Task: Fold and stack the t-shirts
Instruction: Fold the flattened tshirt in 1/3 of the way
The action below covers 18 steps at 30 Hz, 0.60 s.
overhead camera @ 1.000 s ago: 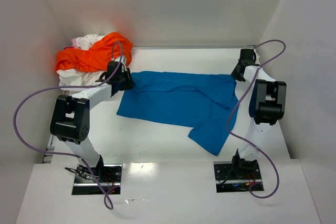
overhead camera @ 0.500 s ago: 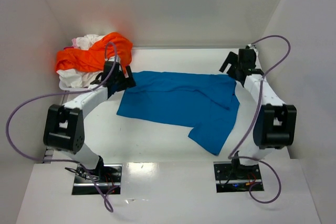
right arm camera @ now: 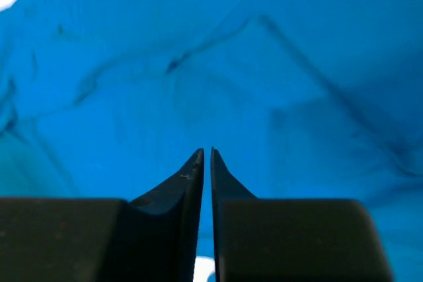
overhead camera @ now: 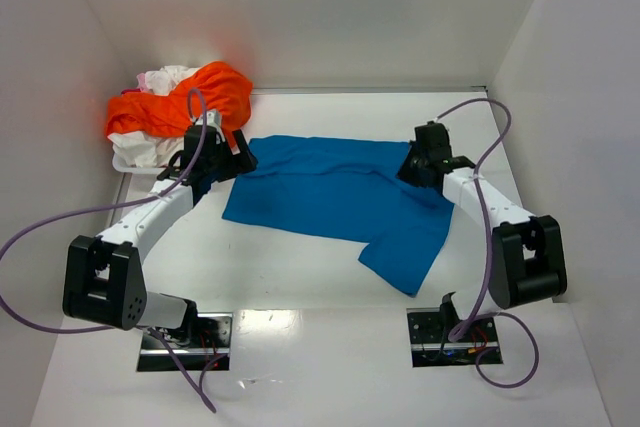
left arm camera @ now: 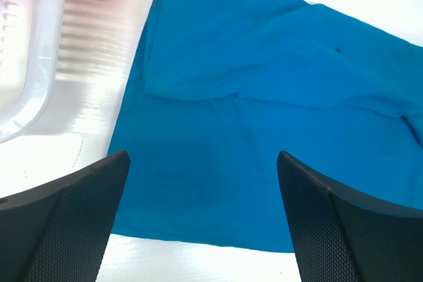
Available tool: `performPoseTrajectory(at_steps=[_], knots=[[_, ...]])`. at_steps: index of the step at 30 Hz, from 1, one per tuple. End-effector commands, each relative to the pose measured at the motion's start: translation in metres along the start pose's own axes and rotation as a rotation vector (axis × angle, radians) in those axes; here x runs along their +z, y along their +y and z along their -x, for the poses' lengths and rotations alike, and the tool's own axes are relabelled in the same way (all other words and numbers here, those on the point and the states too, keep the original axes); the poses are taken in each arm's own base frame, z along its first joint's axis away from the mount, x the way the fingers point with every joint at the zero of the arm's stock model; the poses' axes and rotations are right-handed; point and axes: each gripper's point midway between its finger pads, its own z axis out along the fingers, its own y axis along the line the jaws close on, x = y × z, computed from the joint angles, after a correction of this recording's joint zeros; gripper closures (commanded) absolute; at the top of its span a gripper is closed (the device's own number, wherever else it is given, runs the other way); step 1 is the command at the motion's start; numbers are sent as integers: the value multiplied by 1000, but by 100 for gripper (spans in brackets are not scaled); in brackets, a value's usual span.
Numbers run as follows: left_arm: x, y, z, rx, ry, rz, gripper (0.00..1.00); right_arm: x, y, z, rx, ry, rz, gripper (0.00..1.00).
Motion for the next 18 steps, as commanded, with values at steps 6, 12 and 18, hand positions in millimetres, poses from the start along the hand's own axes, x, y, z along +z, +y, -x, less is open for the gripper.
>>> performPoseTrajectory(at_steps=[6,12,18], knots=[[1,-7,6,-17,-21,-36,0,-2,-9,-57,-2,149,-66,95],[1,-7,6,-17,-21,-36,0,5,-39,-80,-51,222,-202,96],[1,-8,8,-17,-29,-41,0,13,-45,-90,-75,262,-239,96]])
